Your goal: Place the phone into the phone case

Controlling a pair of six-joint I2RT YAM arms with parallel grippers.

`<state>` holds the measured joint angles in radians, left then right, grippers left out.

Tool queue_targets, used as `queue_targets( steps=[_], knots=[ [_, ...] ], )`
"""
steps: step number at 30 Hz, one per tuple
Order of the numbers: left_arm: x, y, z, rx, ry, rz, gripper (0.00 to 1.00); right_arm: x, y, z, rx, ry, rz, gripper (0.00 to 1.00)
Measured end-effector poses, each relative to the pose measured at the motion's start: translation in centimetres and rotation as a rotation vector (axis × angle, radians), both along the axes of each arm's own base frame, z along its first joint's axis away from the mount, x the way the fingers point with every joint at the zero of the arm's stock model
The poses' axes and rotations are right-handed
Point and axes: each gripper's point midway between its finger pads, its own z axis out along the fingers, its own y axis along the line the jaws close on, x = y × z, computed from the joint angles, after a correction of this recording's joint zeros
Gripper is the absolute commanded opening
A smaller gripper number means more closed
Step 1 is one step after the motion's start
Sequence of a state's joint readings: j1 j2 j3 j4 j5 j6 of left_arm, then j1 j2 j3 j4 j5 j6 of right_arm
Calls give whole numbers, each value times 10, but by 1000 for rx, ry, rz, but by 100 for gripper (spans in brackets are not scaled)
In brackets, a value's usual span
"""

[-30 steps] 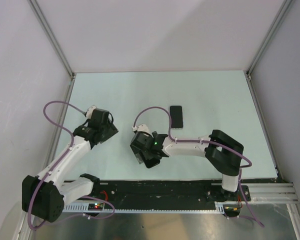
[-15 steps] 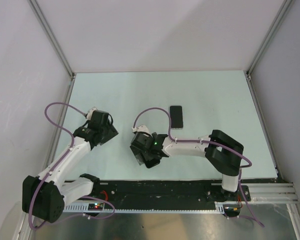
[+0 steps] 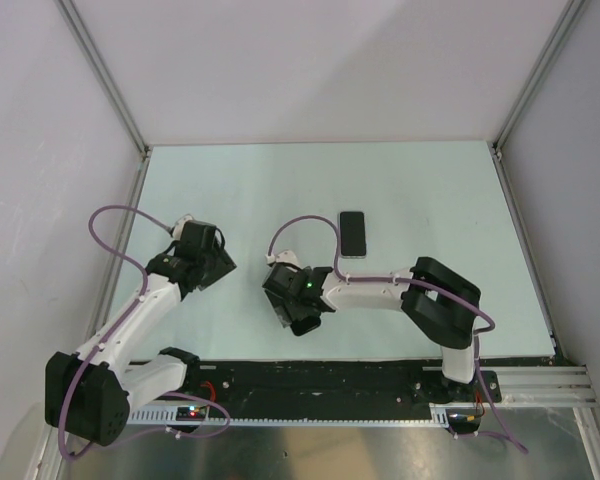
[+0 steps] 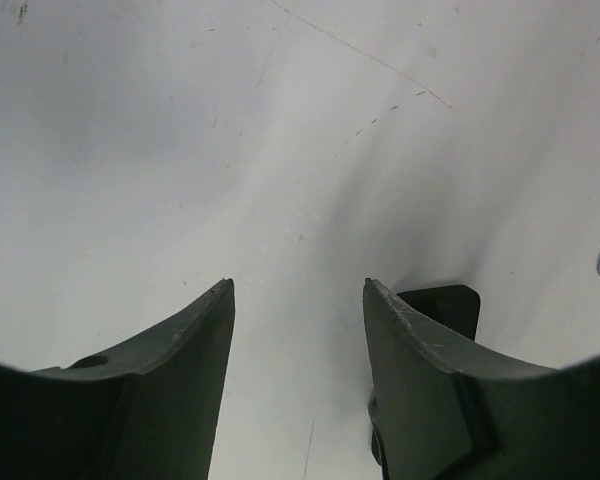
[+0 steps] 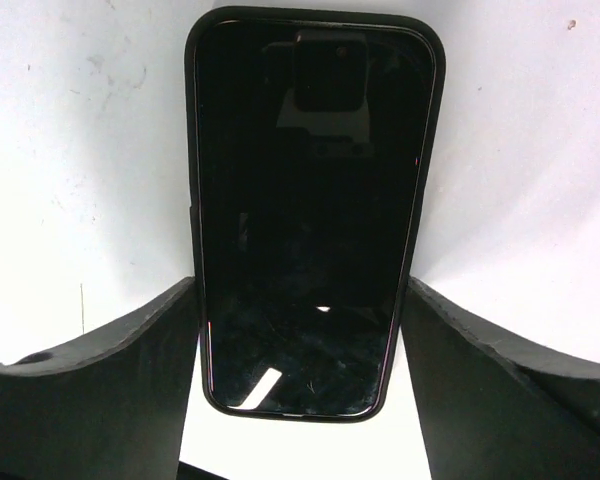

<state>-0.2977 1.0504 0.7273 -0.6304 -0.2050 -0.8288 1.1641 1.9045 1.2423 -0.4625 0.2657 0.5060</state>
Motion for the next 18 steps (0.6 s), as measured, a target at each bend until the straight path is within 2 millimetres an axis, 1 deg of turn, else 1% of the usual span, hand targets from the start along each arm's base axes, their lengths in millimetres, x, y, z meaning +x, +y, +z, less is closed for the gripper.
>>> queue_targets(
  steps=[3,4,6,8,9,11,13,15,18],
  knots=[
    [0,0,0,-1,0,0,59,4,-2,0,1,2,-24,41],
    [0,0,0,-1,0,-1,59,6,-3,1,5,8,-36,36],
    [0,0,0,-2,1,-1,59,11,-3,2,22,24,-62,29],
    [0,0,0,-3,1,0,59,20,-6,4,33,33,-93,27],
    [0,0,0,-3,1,0,59,28,-10,5,34,35,-118,26],
    [0,0,0,-5,1,-2,59,47,-17,10,35,31,-173,25],
    [0,-1,0,-8,1,-5,59,75,-19,18,47,14,-237,24],
    [1,-3,1,-15,-1,-12,59,107,-17,27,72,-13,-295,24],
    [1,-4,1,-21,-4,-22,59,146,-17,34,101,-40,-364,24]
  ],
)
